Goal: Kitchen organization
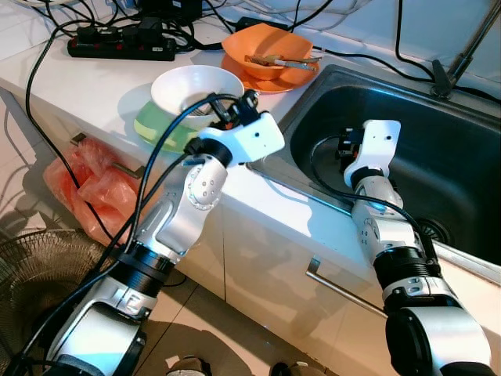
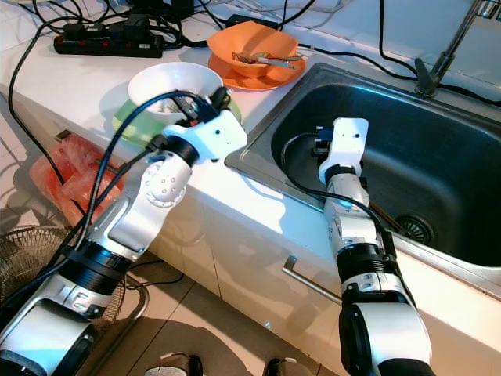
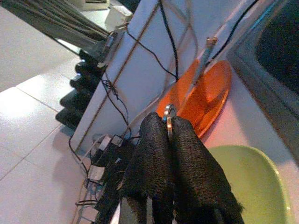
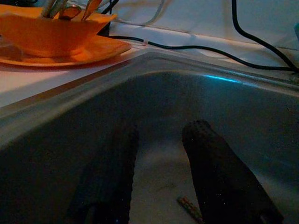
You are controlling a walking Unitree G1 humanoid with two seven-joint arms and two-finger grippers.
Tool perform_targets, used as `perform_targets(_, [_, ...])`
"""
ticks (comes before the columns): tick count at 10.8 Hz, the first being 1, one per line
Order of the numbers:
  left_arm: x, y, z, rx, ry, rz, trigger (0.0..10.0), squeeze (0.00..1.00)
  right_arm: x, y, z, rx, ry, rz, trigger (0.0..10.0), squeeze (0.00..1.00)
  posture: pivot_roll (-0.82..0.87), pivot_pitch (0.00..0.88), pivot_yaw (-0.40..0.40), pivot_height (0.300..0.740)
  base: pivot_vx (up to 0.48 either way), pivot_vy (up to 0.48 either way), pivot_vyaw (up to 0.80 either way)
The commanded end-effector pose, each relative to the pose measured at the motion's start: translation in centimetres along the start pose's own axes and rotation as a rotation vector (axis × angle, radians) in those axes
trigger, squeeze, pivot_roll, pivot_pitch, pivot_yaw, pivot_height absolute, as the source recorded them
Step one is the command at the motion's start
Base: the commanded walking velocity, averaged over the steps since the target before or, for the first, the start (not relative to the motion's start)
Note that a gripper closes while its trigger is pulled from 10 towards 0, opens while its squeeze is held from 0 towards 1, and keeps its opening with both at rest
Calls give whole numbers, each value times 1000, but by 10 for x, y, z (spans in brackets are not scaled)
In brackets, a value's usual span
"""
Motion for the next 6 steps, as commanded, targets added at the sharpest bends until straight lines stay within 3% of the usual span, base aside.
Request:
perform_targets(1, [-14, 17, -4, 54, 43, -17, 10000, 0, 0, 0, 0, 3, 1, -16, 10000, 0, 72, 108, -48, 740, 0, 0, 0])
perform_targets(4, [-21, 26, -5, 94, 76, -15, 10000, 0, 0, 1, 0, 5, 2, -21, 10000, 0, 72, 104, -48, 740, 0, 0, 0])
perform_targets(6, [-16, 24, -4, 73, 25, -9, 10000, 0, 0, 1, -1, 5, 5, -23, 10000, 0, 76, 101, -50, 740, 0, 0, 0])
Point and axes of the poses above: a point about 5 cm out from each wrist's last joint towards the gripper, its own z axis pointing back from the gripper into the wrist, its own y axis along the axis of the wrist's last joint, x = y × z, the point moved 2 cm from there along -z, pointing out of the wrist towards the gripper, and after that the axes turned 15 degrees about z, right-handed, at the moved point
